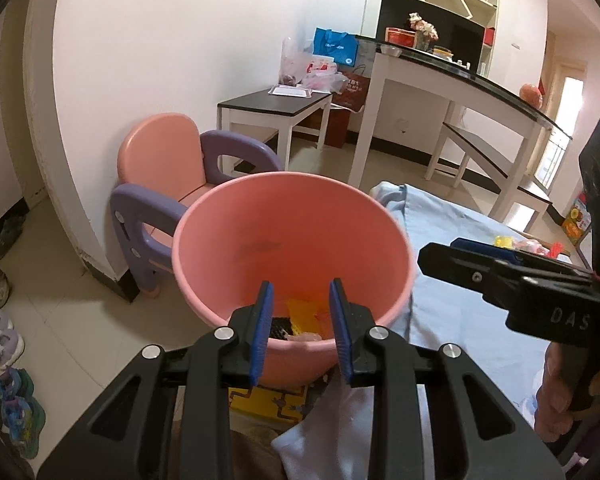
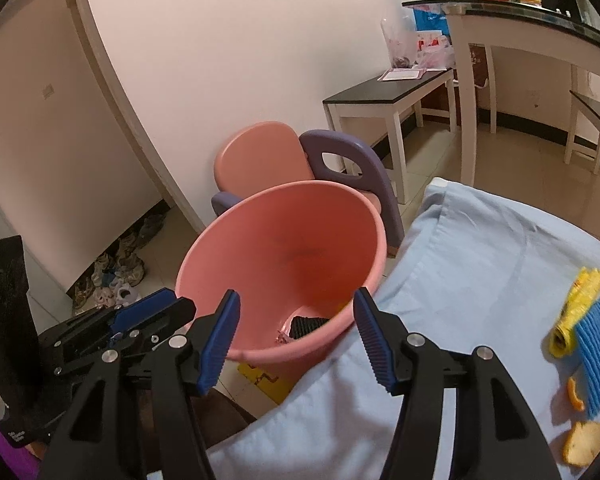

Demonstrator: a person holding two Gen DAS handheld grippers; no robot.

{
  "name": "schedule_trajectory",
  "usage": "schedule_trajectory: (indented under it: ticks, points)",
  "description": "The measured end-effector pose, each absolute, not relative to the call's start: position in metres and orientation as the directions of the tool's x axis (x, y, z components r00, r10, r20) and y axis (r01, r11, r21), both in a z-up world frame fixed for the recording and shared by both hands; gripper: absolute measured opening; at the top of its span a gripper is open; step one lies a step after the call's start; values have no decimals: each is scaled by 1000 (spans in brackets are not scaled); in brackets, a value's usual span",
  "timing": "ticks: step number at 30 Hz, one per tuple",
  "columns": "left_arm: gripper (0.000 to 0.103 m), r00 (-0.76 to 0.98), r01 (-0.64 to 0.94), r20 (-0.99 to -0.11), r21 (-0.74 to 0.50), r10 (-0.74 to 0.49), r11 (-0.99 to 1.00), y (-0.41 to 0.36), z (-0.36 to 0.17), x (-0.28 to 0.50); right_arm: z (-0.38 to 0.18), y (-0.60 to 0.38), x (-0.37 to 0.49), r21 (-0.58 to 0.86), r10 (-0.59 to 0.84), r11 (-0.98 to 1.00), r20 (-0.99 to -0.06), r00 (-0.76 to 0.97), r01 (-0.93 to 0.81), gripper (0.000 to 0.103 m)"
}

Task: Collect trash
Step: 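Move both tools back over the table toward the blue net and peels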

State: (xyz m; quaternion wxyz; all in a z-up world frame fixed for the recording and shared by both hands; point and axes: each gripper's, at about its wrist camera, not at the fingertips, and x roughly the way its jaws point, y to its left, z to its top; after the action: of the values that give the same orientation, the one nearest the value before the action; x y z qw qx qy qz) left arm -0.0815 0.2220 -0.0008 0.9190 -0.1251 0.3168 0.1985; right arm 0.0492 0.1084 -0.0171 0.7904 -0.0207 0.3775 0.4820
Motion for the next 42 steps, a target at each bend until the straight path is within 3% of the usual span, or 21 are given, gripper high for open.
schedule_trajectory:
  ticks: [22,42]
  points:
    - [29,770,-280,-613,-72,179,957,147,18,-67,-6,-24,27,281,683,664,-606,408,-693,58]
    - [29,730,-6,-680,-98,-63,995,38,-9,1,-32,-166,39,201,475,864,-628,616,-462,58]
